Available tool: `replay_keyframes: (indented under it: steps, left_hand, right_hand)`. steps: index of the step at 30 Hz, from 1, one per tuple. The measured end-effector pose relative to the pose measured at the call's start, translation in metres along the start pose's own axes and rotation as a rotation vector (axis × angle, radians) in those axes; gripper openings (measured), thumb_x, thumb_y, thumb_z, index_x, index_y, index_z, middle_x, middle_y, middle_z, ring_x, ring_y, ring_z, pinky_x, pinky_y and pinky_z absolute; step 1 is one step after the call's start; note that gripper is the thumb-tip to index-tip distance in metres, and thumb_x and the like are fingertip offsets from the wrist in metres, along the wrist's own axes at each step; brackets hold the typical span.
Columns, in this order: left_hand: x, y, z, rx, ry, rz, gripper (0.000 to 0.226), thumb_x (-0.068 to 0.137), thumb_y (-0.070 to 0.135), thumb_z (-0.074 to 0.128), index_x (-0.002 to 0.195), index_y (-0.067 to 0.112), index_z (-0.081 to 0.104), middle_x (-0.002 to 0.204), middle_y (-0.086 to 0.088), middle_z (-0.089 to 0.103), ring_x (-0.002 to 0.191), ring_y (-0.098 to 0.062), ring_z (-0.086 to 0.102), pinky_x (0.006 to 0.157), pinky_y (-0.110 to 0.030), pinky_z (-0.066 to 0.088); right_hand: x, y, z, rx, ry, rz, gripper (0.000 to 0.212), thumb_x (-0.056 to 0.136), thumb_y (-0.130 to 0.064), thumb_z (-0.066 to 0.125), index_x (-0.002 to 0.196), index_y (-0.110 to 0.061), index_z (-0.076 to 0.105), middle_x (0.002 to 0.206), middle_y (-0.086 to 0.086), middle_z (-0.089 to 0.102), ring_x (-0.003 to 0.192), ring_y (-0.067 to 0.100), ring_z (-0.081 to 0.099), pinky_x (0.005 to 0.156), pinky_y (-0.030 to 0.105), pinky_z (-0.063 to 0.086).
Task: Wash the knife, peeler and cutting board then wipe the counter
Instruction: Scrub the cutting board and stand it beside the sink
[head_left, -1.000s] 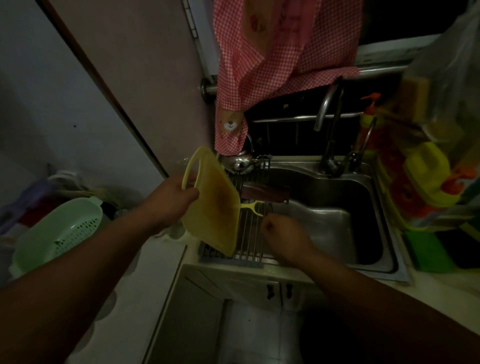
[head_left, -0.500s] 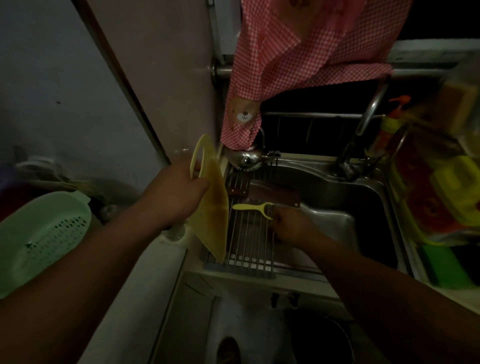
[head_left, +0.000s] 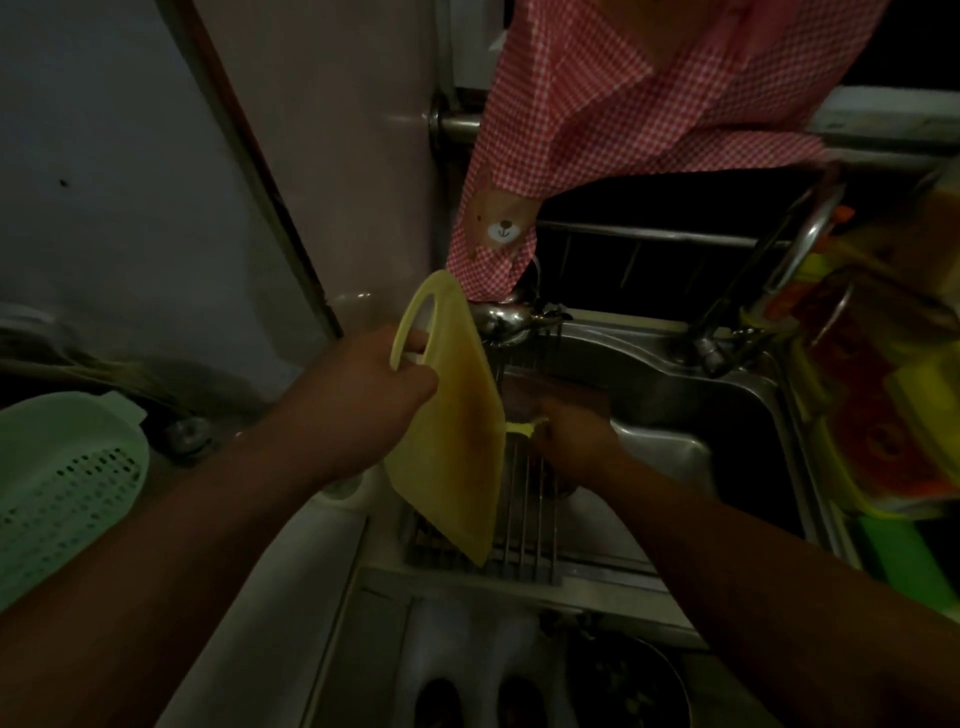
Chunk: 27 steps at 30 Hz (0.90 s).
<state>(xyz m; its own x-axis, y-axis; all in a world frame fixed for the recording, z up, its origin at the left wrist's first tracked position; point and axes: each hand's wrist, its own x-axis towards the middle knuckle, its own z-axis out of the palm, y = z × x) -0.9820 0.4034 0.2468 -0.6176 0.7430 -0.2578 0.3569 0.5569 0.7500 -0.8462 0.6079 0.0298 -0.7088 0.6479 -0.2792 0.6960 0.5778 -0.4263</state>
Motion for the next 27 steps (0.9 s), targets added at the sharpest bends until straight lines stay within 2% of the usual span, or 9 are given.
replay_keyframes:
  steps: [4, 7, 10, 13, 15, 18, 23, 26, 27]
  left_hand:
    - [0.002, 0.003, 0.01, 0.042, 0.048, 0.01, 0.023, 0.092, 0.019, 0.057, 0.106, 0.025, 0.074, 0.093, -0.004, 0.076, 0.086, -0.022, 0.071, 0.082, -0.044, 0.059]
    - [0.0, 0.01, 0.015, 0.063, 0.043, 0.005, 0.03, 0.083, 0.031, 0.056, 0.105, 0.025, 0.075, 0.095, -0.003, 0.077, 0.087, -0.022, 0.073, 0.086, -0.051, 0.06]
    - [-0.005, 0.018, 0.017, 0.053, 0.062, -0.009, 0.043, 0.073, 0.035, 0.051, 0.109, 0.03, 0.074, 0.097, 0.0, 0.077, 0.089, -0.019, 0.073, 0.088, -0.052, 0.059]
    - [-0.009, 0.027, 0.017, 0.035, 0.073, -0.009, 0.033, 0.082, 0.03, 0.055, 0.108, 0.025, 0.074, 0.097, -0.004, 0.077, 0.091, -0.023, 0.073, 0.089, -0.054, 0.058]
    - [-0.013, 0.035, 0.017, 0.025, 0.098, 0.007, 0.029, 0.086, 0.025, 0.057, 0.108, 0.015, 0.073, 0.098, -0.012, 0.075, 0.091, -0.03, 0.071, 0.088, -0.056, 0.057]
    - [-0.015, 0.044, 0.023, 0.001, 0.136, 0.014, 0.048, 0.075, 0.028, 0.054, 0.111, -0.001, 0.066, 0.105, -0.026, 0.069, 0.096, -0.042, 0.067, 0.087, -0.063, 0.055]
    - [-0.021, 0.035, 0.034, -0.029, 0.141, -0.094, 0.05, 0.07, 0.032, 0.056, 0.107, 0.002, 0.069, 0.101, -0.019, 0.071, 0.099, -0.046, 0.065, 0.086, -0.055, 0.055]
    - [-0.027, 0.022, 0.03, -0.031, 0.138, -0.166, 0.042, 0.07, 0.033, 0.058, 0.103, 0.012, 0.075, 0.101, -0.015, 0.075, 0.095, -0.034, 0.07, 0.09, -0.057, 0.056]
    - [-0.028, 0.017, 0.028, -0.035, 0.139, -0.179, 0.034, 0.073, 0.031, 0.06, 0.099, 0.015, 0.076, 0.098, -0.012, 0.075, 0.093, -0.032, 0.07, 0.09, -0.056, 0.057]
  right_hand:
    - [0.033, -0.003, 0.025, -0.104, -0.051, -0.039, 0.03, 0.1, -0.027, 0.059, 0.129, -0.03, 0.058, 0.111, 0.001, 0.065, 0.093, 0.019, 0.064, 0.075, 0.033, 0.053]
    - [0.037, 0.001, 0.035, -0.236, -0.076, -0.052, 0.029, 0.098, -0.028, 0.06, 0.127, -0.027, 0.06, 0.119, 0.005, 0.066, 0.11, 0.027, 0.066, 0.089, 0.04, 0.054]
    - [0.035, 0.014, 0.031, -0.212, -0.03, -0.035, 0.027, 0.092, -0.045, 0.064, 0.114, -0.029, 0.067, 0.105, 0.0, 0.068, 0.096, 0.021, 0.067, 0.082, 0.037, 0.056]
    - [0.029, 0.04, 0.015, -0.173, -0.021, -0.017, 0.033, 0.091, -0.05, 0.065, 0.115, -0.028, 0.069, 0.095, -0.003, 0.067, 0.075, 0.012, 0.06, 0.064, 0.028, 0.05]
    - [0.02, 0.057, 0.0, -0.14, 0.02, 0.01, 0.038, 0.092, -0.048, 0.063, 0.126, -0.031, 0.064, 0.105, -0.001, 0.07, 0.077, 0.013, 0.064, 0.062, 0.026, 0.046]
    - [0.01, 0.07, -0.017, -0.125, 0.089, 0.032, 0.036, 0.095, -0.055, 0.059, 0.124, -0.034, 0.062, 0.109, -0.001, 0.07, 0.087, 0.02, 0.067, 0.069, 0.029, 0.044]
    - [0.01, 0.057, -0.019, -0.102, 0.042, -0.097, 0.029, 0.095, -0.036, 0.06, 0.122, -0.027, 0.065, 0.114, -0.004, 0.071, 0.093, 0.017, 0.067, 0.076, 0.028, 0.052]
    - [0.021, 0.04, -0.003, -0.082, -0.039, -0.162, 0.024, 0.099, -0.035, 0.061, 0.117, -0.023, 0.07, 0.109, -0.004, 0.071, 0.094, 0.015, 0.067, 0.064, 0.008, 0.041]
    - [0.024, 0.035, 0.005, -0.088, -0.035, -0.162, 0.023, 0.098, -0.039, 0.061, 0.114, -0.025, 0.07, 0.106, -0.005, 0.07, 0.093, 0.014, 0.067, 0.066, 0.009, 0.044]
